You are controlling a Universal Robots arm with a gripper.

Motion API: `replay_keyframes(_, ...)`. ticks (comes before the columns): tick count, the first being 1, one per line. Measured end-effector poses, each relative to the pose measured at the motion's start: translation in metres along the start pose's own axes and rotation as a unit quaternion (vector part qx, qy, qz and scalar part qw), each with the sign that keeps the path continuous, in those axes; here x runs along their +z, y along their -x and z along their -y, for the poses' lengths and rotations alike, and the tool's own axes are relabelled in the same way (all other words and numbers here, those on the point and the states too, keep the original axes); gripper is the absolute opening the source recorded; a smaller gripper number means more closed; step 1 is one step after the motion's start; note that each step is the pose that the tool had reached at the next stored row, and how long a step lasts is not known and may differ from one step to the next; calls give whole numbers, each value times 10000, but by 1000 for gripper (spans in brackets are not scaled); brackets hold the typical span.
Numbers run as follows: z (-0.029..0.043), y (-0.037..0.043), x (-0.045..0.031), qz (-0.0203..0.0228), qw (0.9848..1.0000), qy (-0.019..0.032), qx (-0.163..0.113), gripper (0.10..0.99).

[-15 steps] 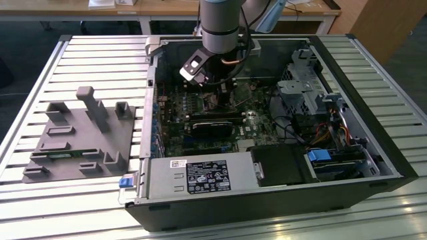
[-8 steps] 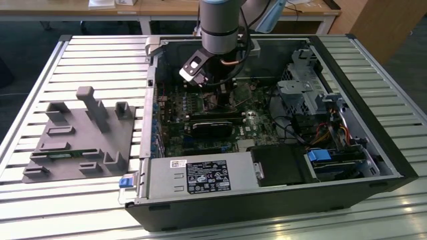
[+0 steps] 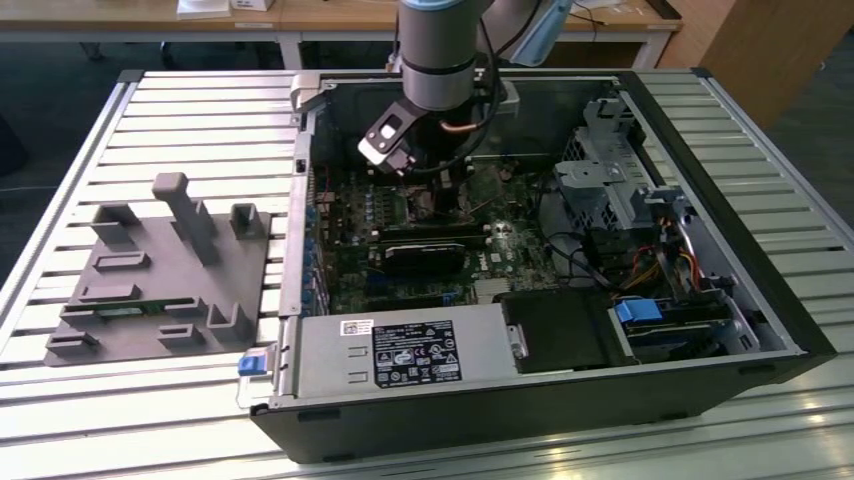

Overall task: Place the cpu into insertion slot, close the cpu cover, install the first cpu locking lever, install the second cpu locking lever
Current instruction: 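Place the cpu into insertion slot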

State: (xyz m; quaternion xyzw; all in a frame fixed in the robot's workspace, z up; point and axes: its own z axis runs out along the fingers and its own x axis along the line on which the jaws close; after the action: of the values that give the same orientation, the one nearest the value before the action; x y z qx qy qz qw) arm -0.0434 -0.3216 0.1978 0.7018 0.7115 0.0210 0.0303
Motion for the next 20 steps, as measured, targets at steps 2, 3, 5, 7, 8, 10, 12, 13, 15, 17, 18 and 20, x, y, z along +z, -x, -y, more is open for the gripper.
replay_keyframes(2, 4, -1, 7, 0, 10000, 0, 0, 537)
replay_keyframes(3, 5, -2, 10, 0, 10000, 0, -1, 537)
replay_keyframes(5, 7, -3, 16, 0, 10000, 0, -1, 537)
replay_keyframes(7, 7, -6, 21, 1, 10000, 0, -1, 537)
replay_keyframes(8, 8, -7, 24, 0, 10000, 0, -1, 537)
replay_keyframes(10, 7, -10, 27, 0, 10000, 0, 0, 537)
replay_keyframes(12, 8, -11, 27, 0, 10000, 0, -1, 537)
replay_keyframes(13, 7, -12, 27, 0, 10000, 0, -1, 537)
replay_keyframes(15, 7, -13, 28, 0, 10000, 0, -1, 537)
replay_keyframes(17, 7, -13, 28, 0, 10000, 0, 0, 537)
replay_keyframes(18, 7, -14, 27, 0, 10000, 0, 0, 537)
replay_keyframes(20, 7, -14, 28, 0, 10000, 0, 0, 553)
